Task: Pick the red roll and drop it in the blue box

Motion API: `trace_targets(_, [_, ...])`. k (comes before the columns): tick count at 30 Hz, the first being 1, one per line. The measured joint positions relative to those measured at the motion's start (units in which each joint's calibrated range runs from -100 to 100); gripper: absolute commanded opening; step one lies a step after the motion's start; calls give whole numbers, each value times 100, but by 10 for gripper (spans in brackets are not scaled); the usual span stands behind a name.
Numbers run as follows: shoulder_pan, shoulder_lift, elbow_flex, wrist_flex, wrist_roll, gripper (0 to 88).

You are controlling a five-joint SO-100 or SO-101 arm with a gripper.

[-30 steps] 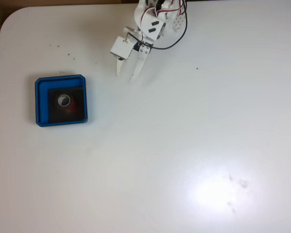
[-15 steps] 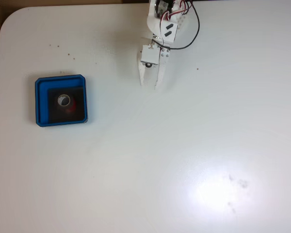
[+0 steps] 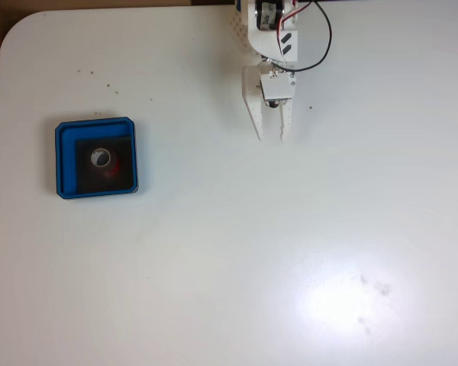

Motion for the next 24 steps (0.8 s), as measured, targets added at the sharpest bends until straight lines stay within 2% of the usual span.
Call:
trace_targets(6, [-366,0,0,0,17,158])
trace_targets(13, [-356,0,0,0,25,145])
trace_targets(21, [-356,0,0,0,25,14])
trace_targets(24, [-356,0,0,0,25,3])
